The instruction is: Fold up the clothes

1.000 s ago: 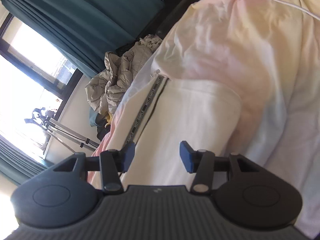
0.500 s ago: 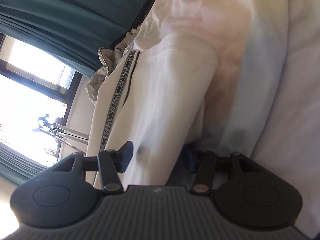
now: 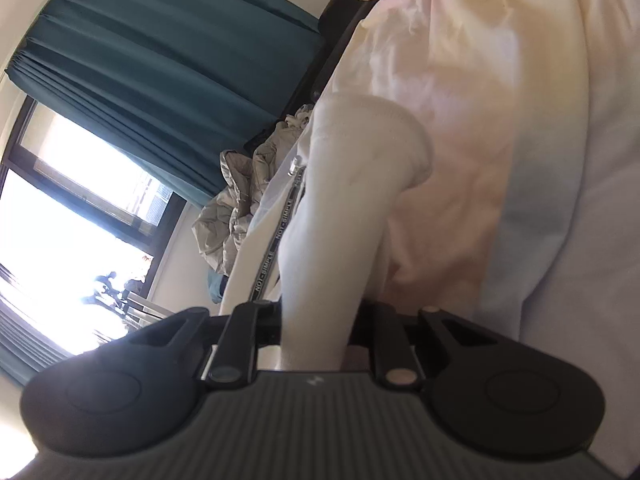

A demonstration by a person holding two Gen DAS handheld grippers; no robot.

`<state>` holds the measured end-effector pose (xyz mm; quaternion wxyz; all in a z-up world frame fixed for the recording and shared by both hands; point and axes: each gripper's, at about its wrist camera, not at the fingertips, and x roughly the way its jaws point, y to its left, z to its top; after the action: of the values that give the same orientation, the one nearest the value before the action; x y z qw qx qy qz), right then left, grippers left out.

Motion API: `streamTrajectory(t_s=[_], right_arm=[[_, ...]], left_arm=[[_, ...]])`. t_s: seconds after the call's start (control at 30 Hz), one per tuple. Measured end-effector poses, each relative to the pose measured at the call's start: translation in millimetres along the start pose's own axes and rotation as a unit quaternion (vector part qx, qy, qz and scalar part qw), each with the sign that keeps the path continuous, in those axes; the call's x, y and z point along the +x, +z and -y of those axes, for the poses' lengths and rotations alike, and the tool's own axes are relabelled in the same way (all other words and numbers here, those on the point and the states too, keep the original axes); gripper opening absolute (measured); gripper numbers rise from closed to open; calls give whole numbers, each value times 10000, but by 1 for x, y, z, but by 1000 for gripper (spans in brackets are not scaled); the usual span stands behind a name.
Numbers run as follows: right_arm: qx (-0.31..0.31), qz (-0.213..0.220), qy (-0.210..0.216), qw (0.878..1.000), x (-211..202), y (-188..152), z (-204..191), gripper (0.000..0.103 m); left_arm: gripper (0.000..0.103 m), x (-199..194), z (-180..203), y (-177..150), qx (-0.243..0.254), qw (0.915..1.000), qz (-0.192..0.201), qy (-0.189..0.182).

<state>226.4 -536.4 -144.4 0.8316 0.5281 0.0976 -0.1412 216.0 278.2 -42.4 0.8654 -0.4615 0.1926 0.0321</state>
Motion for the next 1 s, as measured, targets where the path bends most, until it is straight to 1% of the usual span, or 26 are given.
streamTrajectory(t_s=[0.1,0.2,0.27,0.4,0.47,0.53,0.67,0.7,0.73,0.77,0.8,0.83,0.87,1.0], right_arm=[[102,21,15,9999,-28,5,-4,17],[22,-21,-40,10000,-57,11,-10,17],[-65,-163,-107,9998,-75,14,-14,17],[-35,-416,-311,9986,-104,13,-13,17],[42,-541,-474,9974,-111,10,-6,17],[195,-687,-655,9953,-114,6,6,17],[513,-857,-740,9922,-116,3,27,18],[517,-874,-761,9919,-116,2,30,18],[521,-892,-783,9916,-116,1,34,18],[546,-899,-785,9913,-116,0,37,18],[548,-901,-775,9914,-115,-1,40,18],[523,-906,-785,9914,-114,-2,43,18],[515,-917,-790,9913,-114,-3,44,18],[495,-936,-711,9918,-111,-3,49,19]], left_arm=[[15,-30,6,5,-26,9999,-92,57],[15,-59,6,12,-26,9996,-231,153],[15,-76,2,16,-35,9990,-364,260],[15,-103,-12,15,174,9968,-596,503],[16,-106,-24,9,237,9950,-750,610],[16,-106,-33,2,297,9946,-783,606],[18,-107,-40,-7,354,9947,-727,635],[21,-109,-40,-8,345,9946,-695,690],[28,-111,-38,-9,352,9943,-668,752],[39,-115,-35,-10,414,9935,-651,838],[47,-118,-32,-11,488,9925,-636,920],[63,-121,-28,-13,601,9913,-630,989],[72,-126,-24,-15,724,9898,-622,1058],[81,-155,-4,-26,1415,9800,-527,1297]])
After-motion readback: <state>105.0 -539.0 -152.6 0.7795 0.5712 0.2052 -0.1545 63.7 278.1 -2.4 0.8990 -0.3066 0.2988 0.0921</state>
